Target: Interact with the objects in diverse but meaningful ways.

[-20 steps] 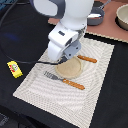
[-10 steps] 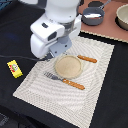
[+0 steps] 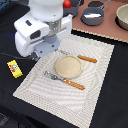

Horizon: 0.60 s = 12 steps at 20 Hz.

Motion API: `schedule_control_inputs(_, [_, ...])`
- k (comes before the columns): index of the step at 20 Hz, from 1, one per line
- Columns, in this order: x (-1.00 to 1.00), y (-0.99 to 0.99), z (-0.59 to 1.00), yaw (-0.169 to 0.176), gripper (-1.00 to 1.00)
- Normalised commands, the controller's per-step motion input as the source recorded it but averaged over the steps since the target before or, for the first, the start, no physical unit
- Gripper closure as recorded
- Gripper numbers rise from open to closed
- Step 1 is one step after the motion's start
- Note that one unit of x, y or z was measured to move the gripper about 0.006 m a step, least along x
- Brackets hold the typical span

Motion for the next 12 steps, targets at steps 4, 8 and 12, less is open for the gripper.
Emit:
schedule_control_inputs(4, [-0.92,-0.27,-0.17,-0.07,-1.0])
schedule_control_inputs(8, [-0.95,-0.21,-0.16,-0.086,-1.0])
schedule_control_inputs(12, [-0.98,-0.17,-0.22,-0.081,-1.0])
